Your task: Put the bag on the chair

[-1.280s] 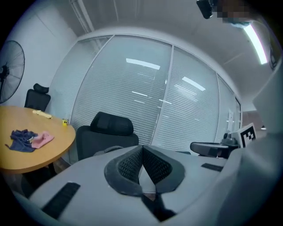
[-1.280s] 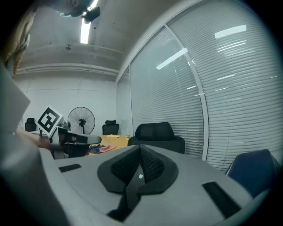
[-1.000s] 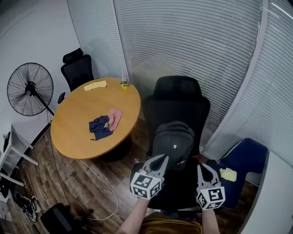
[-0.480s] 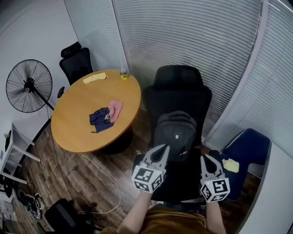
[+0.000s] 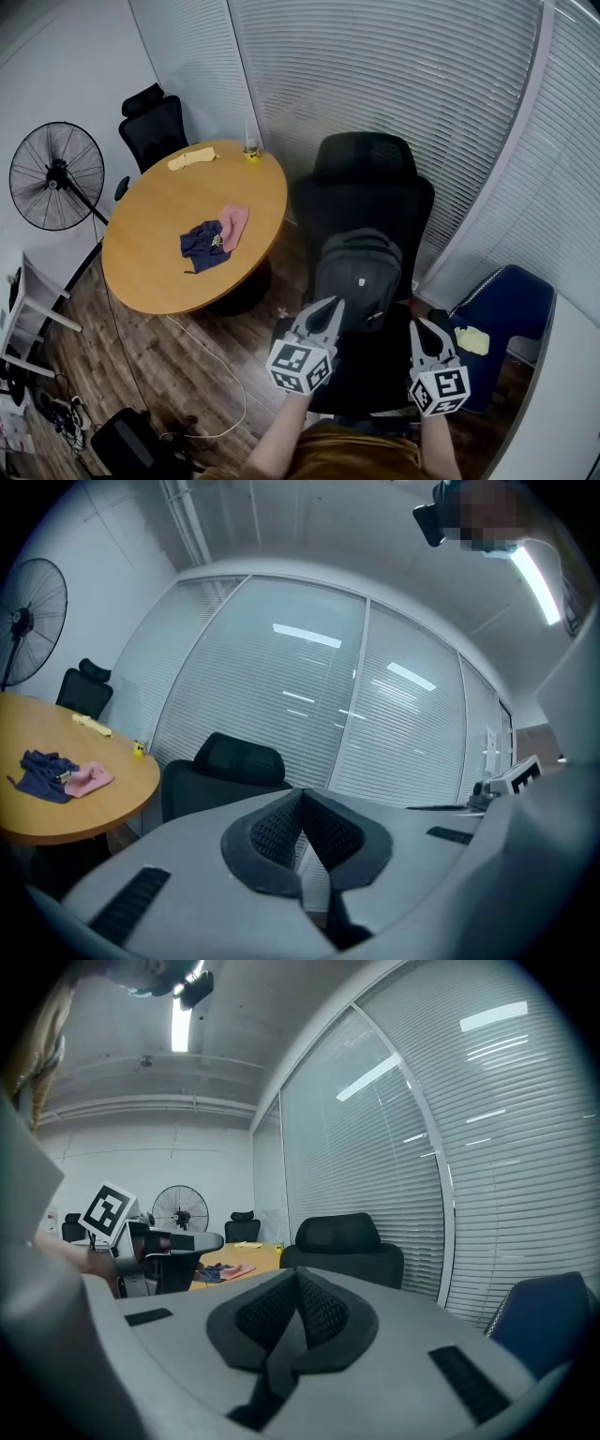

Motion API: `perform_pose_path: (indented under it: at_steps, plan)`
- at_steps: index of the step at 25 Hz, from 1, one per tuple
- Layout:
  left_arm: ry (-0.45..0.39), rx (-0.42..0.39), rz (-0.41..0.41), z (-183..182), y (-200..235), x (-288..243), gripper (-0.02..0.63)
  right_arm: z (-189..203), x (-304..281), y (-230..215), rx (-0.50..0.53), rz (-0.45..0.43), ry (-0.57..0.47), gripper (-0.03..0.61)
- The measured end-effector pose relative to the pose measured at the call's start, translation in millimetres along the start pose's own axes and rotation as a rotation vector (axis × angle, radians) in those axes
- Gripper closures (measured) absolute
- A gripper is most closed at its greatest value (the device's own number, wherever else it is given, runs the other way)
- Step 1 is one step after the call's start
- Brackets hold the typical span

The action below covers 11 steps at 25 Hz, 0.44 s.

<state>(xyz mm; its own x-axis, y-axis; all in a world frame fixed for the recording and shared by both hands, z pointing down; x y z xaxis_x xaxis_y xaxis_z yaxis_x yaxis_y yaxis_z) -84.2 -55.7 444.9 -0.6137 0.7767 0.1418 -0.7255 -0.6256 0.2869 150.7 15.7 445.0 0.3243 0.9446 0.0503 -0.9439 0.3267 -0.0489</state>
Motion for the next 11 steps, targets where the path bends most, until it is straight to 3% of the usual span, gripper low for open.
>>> perform_pose_path:
  at_steps: [11]
  plan:
    - [0.013,0.013,-0.004,6.7,8.0,-11.1,0.591,6.0,-9.9,-6.6,-0.008,0.001,0.008,0.568]
Point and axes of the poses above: the fingertips, and each gripper's own axes: x backward along the fingers, y to its left, z out of its underside, the point moved 9 cm from there along x, backward along the fingers, and after that the axes turned 11 degrees about -y, right-handed, at the moved point
